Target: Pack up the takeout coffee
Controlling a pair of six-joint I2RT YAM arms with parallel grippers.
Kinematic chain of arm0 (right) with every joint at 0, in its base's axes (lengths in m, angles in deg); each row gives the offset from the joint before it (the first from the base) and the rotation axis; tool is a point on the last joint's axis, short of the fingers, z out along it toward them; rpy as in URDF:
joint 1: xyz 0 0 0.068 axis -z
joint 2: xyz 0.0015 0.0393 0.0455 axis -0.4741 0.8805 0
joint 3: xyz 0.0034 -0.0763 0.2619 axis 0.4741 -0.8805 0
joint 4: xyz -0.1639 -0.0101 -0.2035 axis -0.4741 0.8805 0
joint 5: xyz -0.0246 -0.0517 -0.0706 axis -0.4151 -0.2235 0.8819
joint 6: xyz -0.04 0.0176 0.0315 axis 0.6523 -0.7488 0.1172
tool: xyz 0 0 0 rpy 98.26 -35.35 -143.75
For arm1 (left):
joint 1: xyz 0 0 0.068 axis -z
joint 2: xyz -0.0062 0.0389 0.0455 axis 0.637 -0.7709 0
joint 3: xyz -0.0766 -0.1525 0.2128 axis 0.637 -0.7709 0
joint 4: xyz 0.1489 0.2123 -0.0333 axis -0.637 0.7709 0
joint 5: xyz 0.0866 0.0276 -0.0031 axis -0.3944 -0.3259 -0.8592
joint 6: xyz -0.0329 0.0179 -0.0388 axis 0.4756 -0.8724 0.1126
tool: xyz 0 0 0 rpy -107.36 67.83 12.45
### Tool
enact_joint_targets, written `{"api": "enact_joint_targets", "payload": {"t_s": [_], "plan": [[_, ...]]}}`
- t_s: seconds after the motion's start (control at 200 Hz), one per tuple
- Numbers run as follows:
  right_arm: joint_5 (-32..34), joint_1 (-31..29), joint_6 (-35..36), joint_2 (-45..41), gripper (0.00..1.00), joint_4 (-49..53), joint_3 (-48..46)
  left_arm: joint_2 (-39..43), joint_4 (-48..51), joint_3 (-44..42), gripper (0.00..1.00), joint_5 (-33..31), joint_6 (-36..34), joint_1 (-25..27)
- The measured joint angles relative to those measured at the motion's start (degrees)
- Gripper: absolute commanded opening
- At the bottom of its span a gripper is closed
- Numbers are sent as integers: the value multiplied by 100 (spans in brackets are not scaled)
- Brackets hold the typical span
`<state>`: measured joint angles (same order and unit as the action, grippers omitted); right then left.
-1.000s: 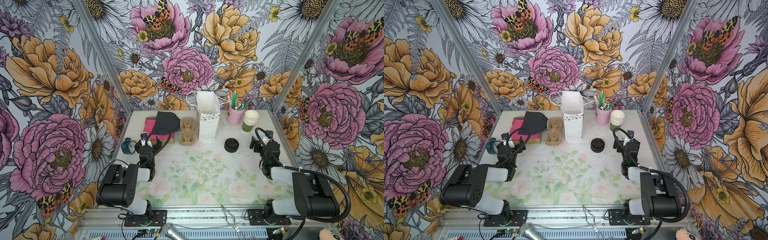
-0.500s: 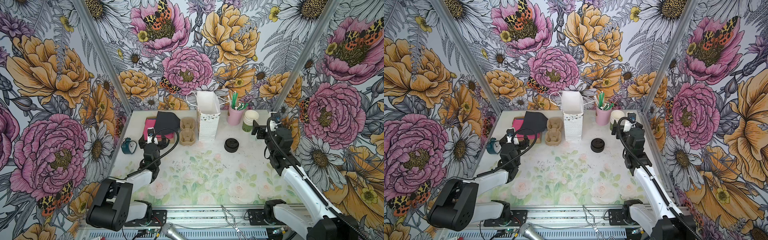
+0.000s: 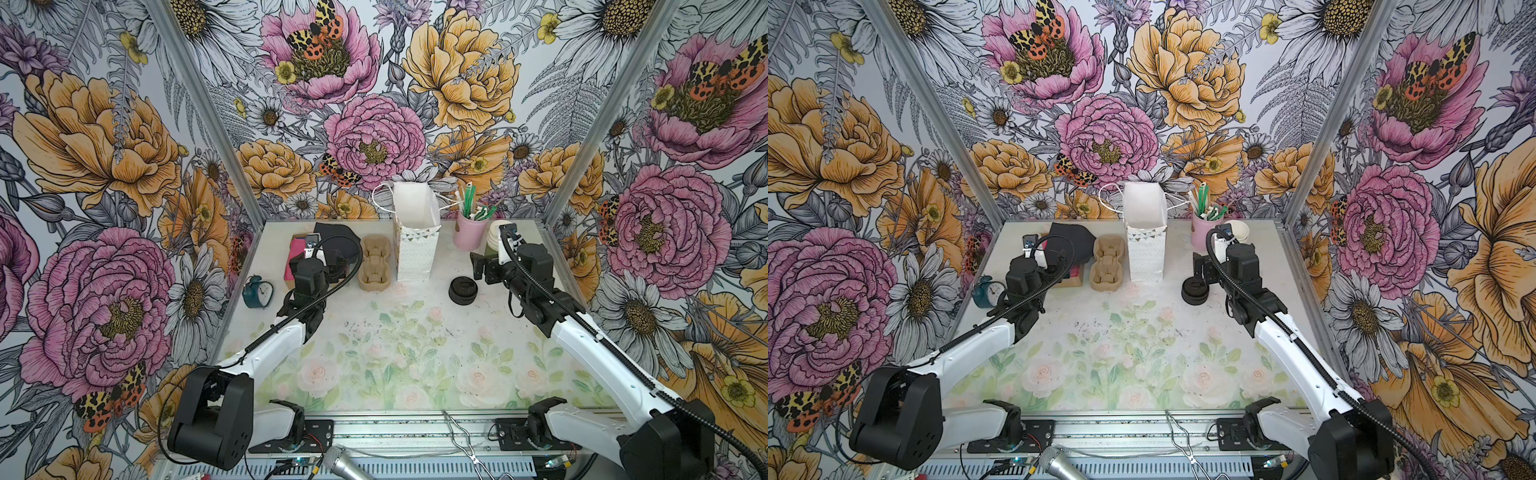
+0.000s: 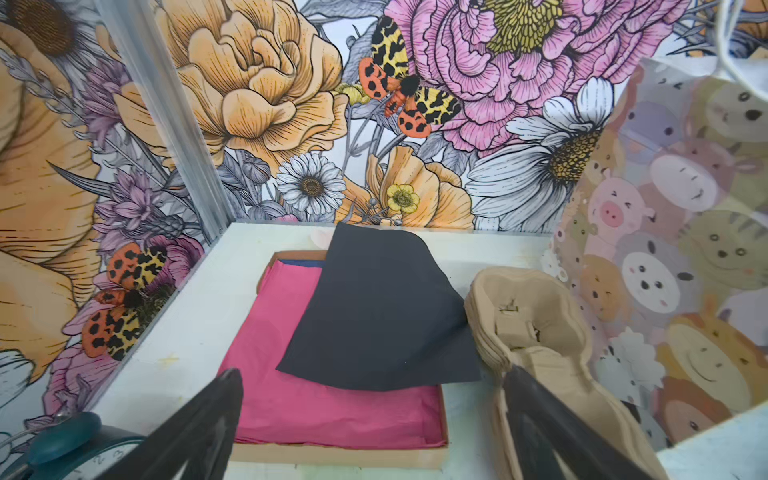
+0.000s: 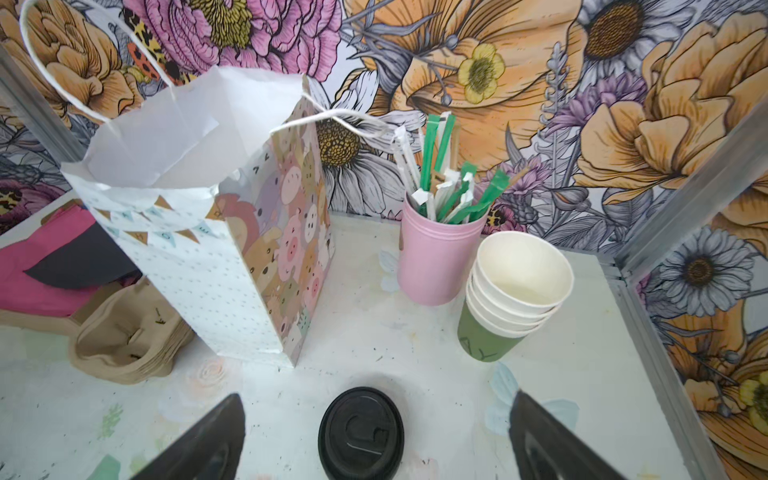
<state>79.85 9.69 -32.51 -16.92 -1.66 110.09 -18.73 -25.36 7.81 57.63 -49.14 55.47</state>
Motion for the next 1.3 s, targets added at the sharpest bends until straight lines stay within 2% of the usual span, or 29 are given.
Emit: {"api": "enact_joint_targets", "payload": {"t_s": [0.155,0.42,0.79,0.966,1.106,1.296], "plan": [[-2,-358,2,210,99,81,96,181,326,74,98,299,289,7],[-2,-776,4,361,99,122,149,424,717,197,98,319,474,83],[164,-1331,2,573,100,138,568,1233,857,140,96,-186,640,85],[365,-1694,-28,883,100,221,848,1515,879,66,95,-212,785,15],[461,-1956,-160,1250,99,334,1154,1464,1058,61,94,31,946,-105],[562,-2234,-463,1851,98,525,1665,1276,1329,66,91,800,1169,-267]]}}
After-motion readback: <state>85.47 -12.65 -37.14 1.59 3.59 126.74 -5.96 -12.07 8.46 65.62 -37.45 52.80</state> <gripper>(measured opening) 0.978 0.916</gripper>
